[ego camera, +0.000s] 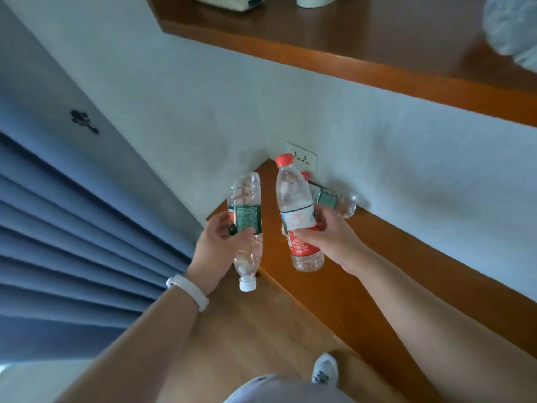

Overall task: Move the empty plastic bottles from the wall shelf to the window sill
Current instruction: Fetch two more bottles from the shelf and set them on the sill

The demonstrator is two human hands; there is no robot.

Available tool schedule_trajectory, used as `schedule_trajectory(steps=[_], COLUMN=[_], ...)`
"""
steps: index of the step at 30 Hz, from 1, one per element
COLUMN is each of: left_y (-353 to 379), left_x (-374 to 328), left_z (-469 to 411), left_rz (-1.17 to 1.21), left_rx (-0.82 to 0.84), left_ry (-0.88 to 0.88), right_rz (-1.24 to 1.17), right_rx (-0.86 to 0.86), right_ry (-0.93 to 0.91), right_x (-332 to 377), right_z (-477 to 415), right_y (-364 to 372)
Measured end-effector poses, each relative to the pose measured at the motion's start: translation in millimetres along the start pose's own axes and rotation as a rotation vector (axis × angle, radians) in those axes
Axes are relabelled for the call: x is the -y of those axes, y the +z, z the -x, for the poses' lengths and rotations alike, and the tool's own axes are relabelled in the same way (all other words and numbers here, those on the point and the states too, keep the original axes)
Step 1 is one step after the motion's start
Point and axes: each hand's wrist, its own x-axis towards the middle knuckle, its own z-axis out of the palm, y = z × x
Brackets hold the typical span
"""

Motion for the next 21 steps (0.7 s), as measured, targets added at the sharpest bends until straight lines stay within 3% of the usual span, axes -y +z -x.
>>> schedule_trajectory(steps=[5,10,21], left_y=[-65,-139,-321], left_x=[18,51,168], left_z=[23,56,135], left_rz=[0.081,0.004,0.295], left_rx=[-0.111,-0.197,-0.446], left_ry=[0.001,0.070,-0.020], right_rz=[0.037,0.102,0.174], right_rx=[0.112,0.179,0.358], right_ry=[-0.036,-0.094,-0.175], right_x=[26,50,78], right_z=[-3,1,32], right_y=[63,151,364])
